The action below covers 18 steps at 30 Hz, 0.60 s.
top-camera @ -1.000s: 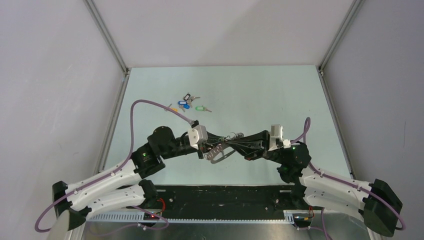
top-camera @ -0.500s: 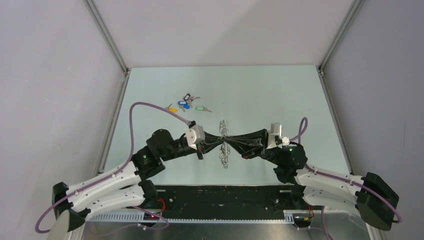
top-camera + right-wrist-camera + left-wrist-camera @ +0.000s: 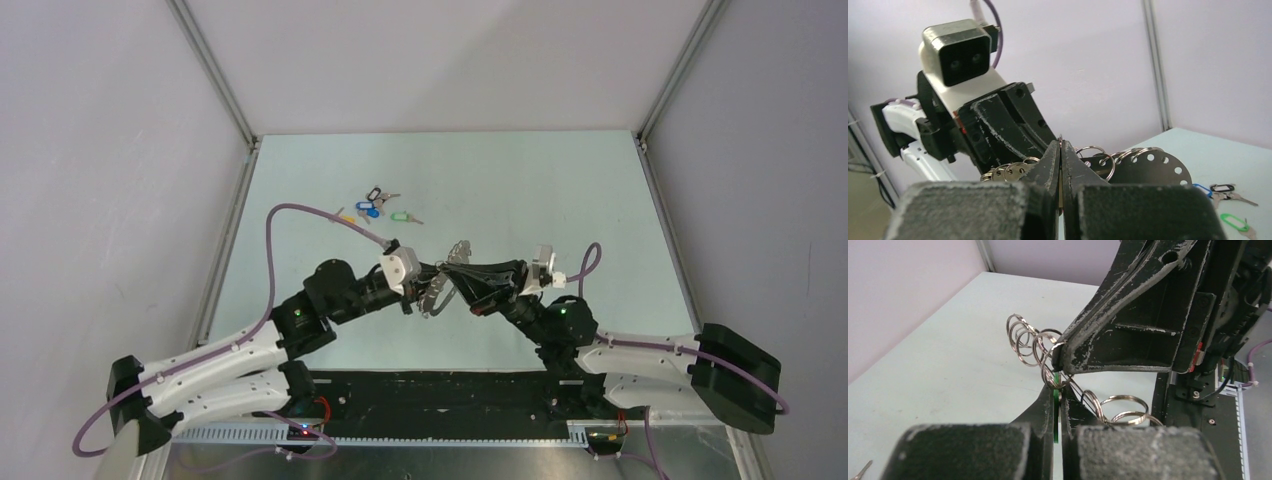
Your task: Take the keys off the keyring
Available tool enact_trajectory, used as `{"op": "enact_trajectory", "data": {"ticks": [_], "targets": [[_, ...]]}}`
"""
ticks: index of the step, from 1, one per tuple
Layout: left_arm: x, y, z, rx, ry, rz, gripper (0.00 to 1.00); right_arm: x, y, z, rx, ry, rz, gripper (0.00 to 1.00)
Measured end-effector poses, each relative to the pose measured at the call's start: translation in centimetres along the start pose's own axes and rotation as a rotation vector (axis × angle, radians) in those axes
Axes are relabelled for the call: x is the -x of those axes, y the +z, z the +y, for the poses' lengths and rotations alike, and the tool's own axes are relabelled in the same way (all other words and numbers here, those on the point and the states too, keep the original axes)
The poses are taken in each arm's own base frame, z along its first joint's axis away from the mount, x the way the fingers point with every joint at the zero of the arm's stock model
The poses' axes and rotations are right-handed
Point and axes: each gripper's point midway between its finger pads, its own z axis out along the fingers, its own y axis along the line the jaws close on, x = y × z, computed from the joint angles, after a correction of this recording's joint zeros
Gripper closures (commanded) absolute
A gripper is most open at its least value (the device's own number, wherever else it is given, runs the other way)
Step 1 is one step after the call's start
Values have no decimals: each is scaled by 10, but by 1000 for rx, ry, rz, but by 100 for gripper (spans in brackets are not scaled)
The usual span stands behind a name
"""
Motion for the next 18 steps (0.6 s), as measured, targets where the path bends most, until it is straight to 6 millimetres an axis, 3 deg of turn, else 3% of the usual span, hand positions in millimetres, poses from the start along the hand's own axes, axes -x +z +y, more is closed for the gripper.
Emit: {"op": "enact_trajectory", "data": {"ticks": [6, 15, 18], "targets": [[-8, 4, -2, 12, 60, 31, 100, 1, 0, -13, -80, 14, -24, 100], [-33, 11, -9, -1, 158, 172, 100, -15, -7, -26, -144, 41, 4, 100], [-38, 7, -10, -2, 161, 196, 100, -19, -11, -29, -163, 54, 11, 91]]}}
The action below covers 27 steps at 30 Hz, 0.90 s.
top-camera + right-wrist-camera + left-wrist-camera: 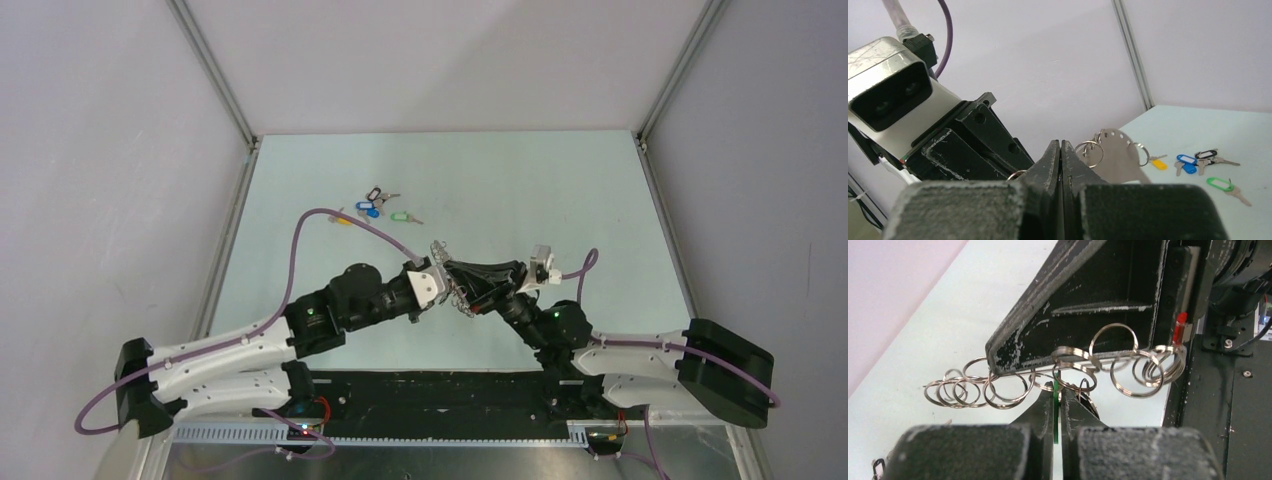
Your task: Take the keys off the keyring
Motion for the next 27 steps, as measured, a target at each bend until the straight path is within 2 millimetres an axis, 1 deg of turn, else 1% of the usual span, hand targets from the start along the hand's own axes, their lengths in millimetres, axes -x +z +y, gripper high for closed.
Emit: {"op": "enact_trajectory", "data": {"ticks": [1, 2, 4, 5, 9, 11, 14, 17, 19, 23, 27], "targets": [[-1, -1, -1, -1, 0, 6, 100, 0, -1, -1, -5, 3, 0, 88], [-2, -2, -1, -2, -1, 11, 100, -1, -2, -2, -10, 4, -1, 82], [-3, -5, -3, -7, -3, 18, 100, -1, -4, -6, -27, 2, -1, 77], [-3, -7, -4, -11, -3, 17, 100, -2, -7, -9, -38, 0, 1, 76], [6, -15, -5, -22, -12, -13, 100, 1, -18, -17, -67, -11, -2, 75], [11, -19, -4, -24, -20, -31, 100, 8, -23, -18, -70, -20, -11, 75], [10, -21, -5, -32, -23, -27, 100, 22, -30, -19, -71, -43, -32, 76], [5, -21, -8, -54, -25, -8, 100, 38, -35, -19, -58, -87, -47, 76], [2, -22, -11, -68, -25, 0, 100, 46, -38, -18, -36, -126, -46, 75], [-2, -23, -18, -103, -25, 17, 100, 36, -43, -14, 52, -251, 64, 69], [-2, -26, -22, -133, -20, 28, 100, 22, -39, -2, 165, -385, 214, 67]]}}
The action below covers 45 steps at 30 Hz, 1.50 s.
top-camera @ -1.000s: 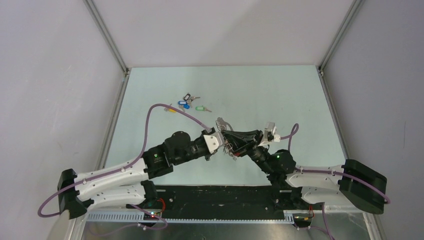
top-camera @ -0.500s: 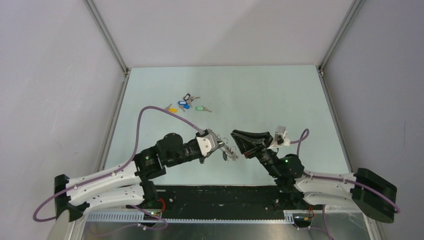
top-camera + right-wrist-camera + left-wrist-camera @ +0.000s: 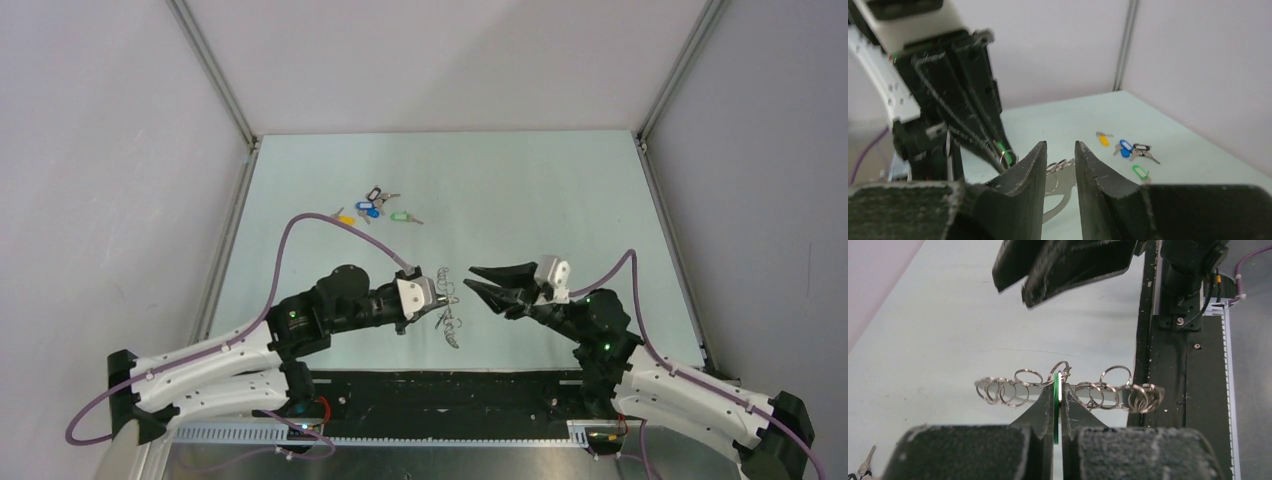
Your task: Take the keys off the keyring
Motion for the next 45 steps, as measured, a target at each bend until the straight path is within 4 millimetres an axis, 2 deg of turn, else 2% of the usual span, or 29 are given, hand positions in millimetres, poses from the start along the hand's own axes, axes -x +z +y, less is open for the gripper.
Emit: {"op": "enact_trajectory", "data": {"ticks": [4, 11, 18, 27, 31, 33, 34, 36, 45], "targets": [[5, -2, -2, -18, 5, -2, 100, -10, 2, 15, 131, -114, 111, 65], [13, -4, -1, -22, 21, -5, 100, -24, -4, 31, 277, -212, 226, 65], [7, -4, -1, -28, 33, 19, 100, -36, -9, 43, 353, -227, 266, 67], [4, -3, -4, -40, 30, 32, 100, -47, -6, 57, 408, -216, 296, 70], [4, -3, -5, -47, 30, 30, 100, -46, -2, 57, 400, -222, 297, 76], [4, -3, -5, -49, 30, 29, 100, -45, -1, 56, 393, -227, 296, 85], [4, -3, -5, -50, 30, 29, 100, -44, 0, 55, 388, -231, 293, 93], [4, -3, -6, -51, 30, 31, 100, -44, 1, 53, 376, -235, 292, 100], [4, -6, -1, -25, 30, 32, 100, -36, -2, 47, 335, -246, 284, 100]]}}
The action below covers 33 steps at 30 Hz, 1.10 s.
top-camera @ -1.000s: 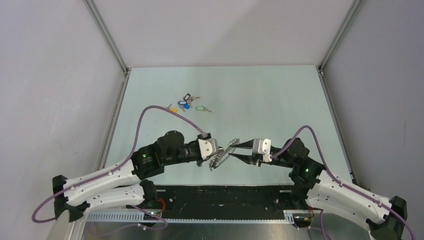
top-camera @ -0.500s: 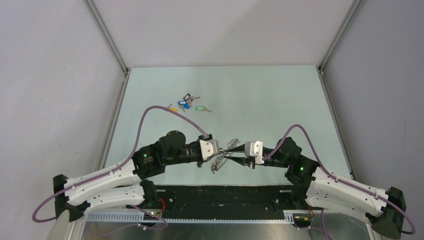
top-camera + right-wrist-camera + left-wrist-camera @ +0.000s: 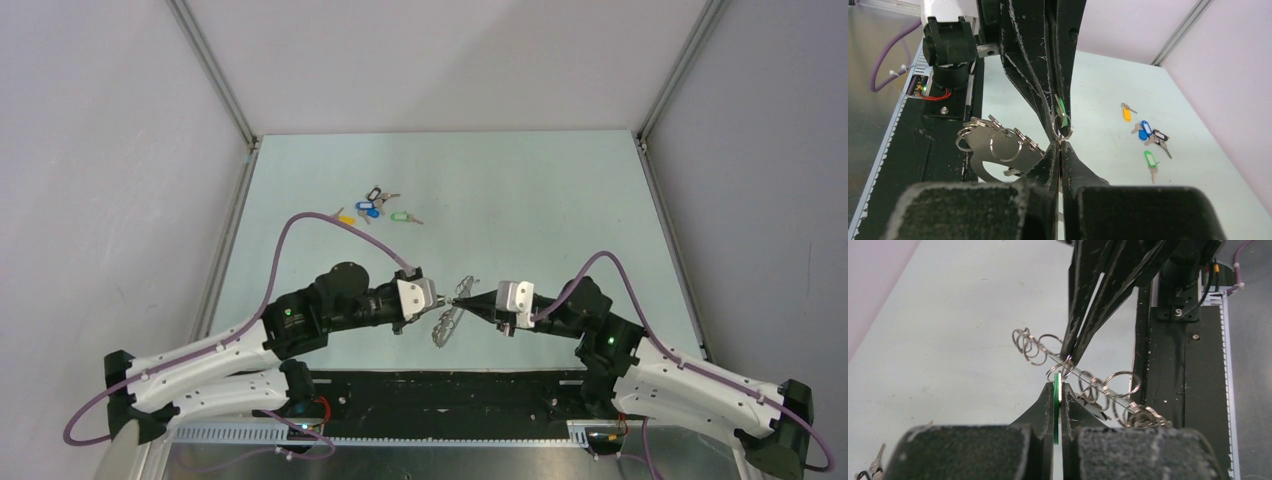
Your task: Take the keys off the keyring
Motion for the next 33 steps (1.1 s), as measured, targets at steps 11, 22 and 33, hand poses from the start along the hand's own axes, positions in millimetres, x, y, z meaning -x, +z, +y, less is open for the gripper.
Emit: {"op": "enact_trajectory", "data": {"ticks": [11, 22, 33], "targets": [[8, -3, 7, 27, 2, -32, 100, 24, -15, -7, -63, 14, -78, 97], [5, -13, 20, 94, -3, -18, 100, -12, -16, 1, -83, 142, -41, 78], [3, -13, 17, 75, -4, -12, 100, 1, -5, -2, -50, 118, -63, 72]]}}
